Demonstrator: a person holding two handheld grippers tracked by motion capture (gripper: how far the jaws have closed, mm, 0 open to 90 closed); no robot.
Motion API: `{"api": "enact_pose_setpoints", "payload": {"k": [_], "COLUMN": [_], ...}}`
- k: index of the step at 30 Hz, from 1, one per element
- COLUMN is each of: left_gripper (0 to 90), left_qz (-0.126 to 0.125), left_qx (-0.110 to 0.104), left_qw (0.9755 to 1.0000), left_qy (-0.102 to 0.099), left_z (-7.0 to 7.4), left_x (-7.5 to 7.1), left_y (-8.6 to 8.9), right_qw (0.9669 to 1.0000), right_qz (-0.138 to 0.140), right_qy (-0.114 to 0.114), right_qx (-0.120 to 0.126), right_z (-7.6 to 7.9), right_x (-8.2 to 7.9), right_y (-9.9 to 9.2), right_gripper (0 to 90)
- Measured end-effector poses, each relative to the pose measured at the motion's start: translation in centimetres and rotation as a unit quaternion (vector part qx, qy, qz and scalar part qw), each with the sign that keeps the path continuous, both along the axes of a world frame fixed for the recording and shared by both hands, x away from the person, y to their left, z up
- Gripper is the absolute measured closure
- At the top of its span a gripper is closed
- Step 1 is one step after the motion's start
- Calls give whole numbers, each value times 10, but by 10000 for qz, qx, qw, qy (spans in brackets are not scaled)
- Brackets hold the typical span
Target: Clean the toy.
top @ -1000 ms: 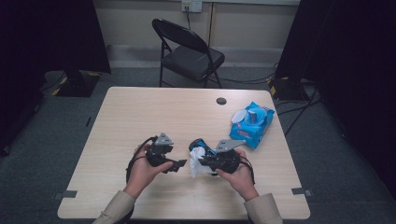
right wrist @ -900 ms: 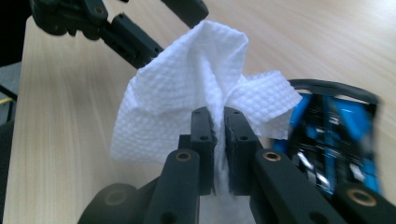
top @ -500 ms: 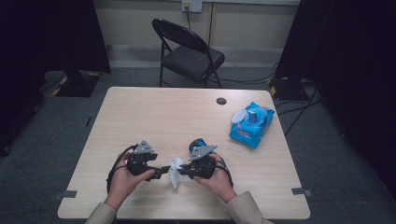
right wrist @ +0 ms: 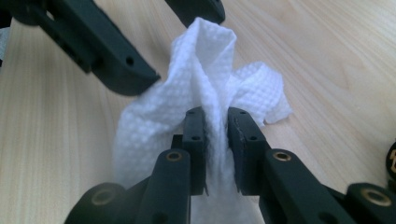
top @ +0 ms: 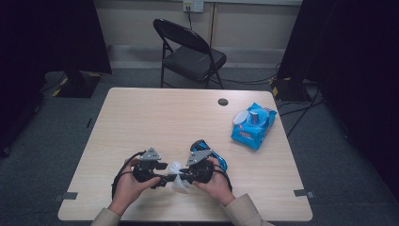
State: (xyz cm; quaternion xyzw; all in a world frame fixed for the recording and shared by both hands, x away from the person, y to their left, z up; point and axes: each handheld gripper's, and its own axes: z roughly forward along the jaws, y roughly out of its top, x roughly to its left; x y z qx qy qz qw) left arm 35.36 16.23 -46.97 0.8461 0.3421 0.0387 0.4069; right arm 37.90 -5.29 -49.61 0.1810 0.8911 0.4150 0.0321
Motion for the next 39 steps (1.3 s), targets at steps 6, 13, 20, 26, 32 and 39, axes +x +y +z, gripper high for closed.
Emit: {"api": "enact_pose_setpoints", "payload": {"k": [6,13,20,26,32,39], "left_gripper": [496,668,694,697,694,691], "left_qz": [-89,-89,-105,-115,-129,-129], "left_qx": [65,129,200,241,227,196], "left_qw": [9999,9998,9997,9996,9996,9996], "left_qy": [19,89,106,125,133,148], "left_z": [-6,-14,-16,-18,-20,-21], "left_x": [5,13,13,13,14,13], "left_y": [-7,-4,-4,-5,-6,-5], "right_qw": [10000,9999,9939,9842,9833,9817], "right_qz": [-24,69,-765,-1658,-1708,-1809], "right_qy": [25,-101,-499,-618,-560,-432], "right_qx": [-39,118,614,71,-283,-414], "right_z": [-3,10,38,32,18,5], "right_x": [-1,-6,5,28,45,60], "right_y": [-2,-10,-42,-60,-50,-36], "right_gripper": [740,527,307,163,166,159]}}
